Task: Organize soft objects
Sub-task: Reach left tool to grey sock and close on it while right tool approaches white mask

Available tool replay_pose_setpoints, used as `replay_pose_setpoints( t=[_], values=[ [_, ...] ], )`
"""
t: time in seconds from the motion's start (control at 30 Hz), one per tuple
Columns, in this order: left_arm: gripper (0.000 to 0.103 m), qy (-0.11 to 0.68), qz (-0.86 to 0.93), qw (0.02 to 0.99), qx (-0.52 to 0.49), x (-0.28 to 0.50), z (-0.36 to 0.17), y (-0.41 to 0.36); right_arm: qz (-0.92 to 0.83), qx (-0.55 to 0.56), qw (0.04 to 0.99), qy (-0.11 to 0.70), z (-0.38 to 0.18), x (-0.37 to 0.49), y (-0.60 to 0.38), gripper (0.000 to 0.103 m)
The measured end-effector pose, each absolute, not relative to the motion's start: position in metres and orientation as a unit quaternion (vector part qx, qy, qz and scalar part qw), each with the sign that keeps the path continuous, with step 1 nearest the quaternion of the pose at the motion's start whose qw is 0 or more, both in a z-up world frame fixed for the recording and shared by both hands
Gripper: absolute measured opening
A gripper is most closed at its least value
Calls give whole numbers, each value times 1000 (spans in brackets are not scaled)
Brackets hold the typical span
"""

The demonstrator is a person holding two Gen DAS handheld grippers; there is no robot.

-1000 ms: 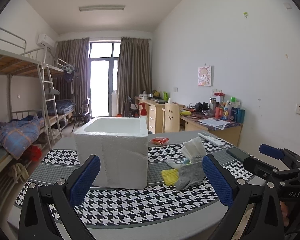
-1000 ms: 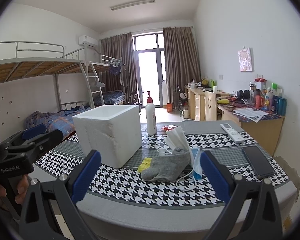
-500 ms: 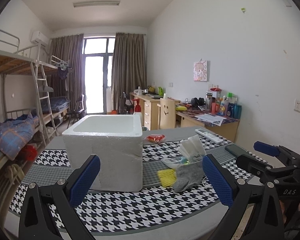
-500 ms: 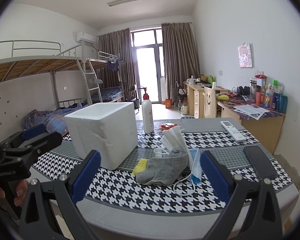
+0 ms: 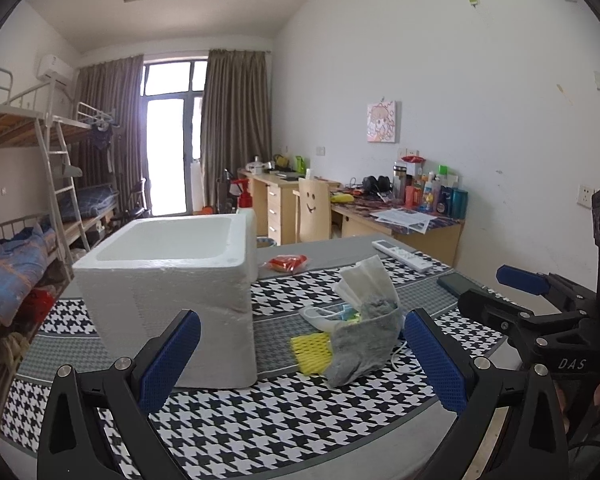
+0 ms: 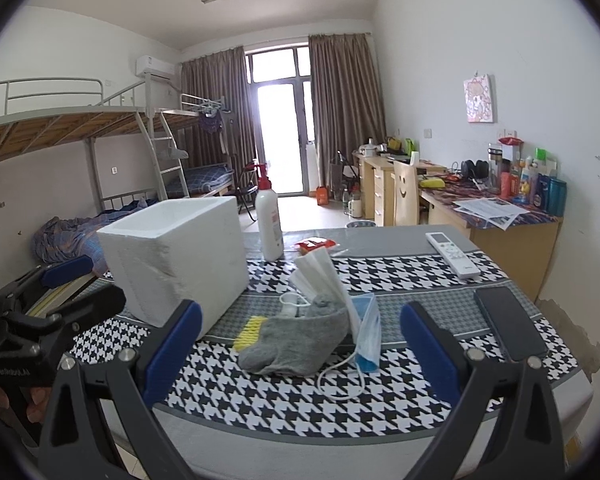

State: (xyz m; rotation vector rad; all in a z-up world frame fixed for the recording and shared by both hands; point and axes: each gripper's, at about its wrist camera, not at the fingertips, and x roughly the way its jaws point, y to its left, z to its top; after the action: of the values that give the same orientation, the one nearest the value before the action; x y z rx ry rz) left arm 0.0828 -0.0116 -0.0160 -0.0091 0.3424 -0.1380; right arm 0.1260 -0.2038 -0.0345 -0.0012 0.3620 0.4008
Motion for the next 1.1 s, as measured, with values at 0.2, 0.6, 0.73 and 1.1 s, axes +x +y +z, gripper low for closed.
replay_pose_setpoints(
  t=[0.2, 0.6, 0.73, 1.1],
  values=[
    [102, 189, -90, 978, -5, 96, -21, -21, 188, 7, 963, 194, -37, 138, -212, 101],
    [102, 233, -118, 965, -2, 125, -34, -36, 181, 8, 959, 216, -40, 157, -214, 101],
    [102, 247, -136, 960, 3, 134, -39, -46, 176, 9, 960, 219, -39, 167, -217, 101],
    [102, 303, -161, 939, -12, 175, -66, -64, 176, 12, 954, 241, -46, 196, -223, 101]
  ],
)
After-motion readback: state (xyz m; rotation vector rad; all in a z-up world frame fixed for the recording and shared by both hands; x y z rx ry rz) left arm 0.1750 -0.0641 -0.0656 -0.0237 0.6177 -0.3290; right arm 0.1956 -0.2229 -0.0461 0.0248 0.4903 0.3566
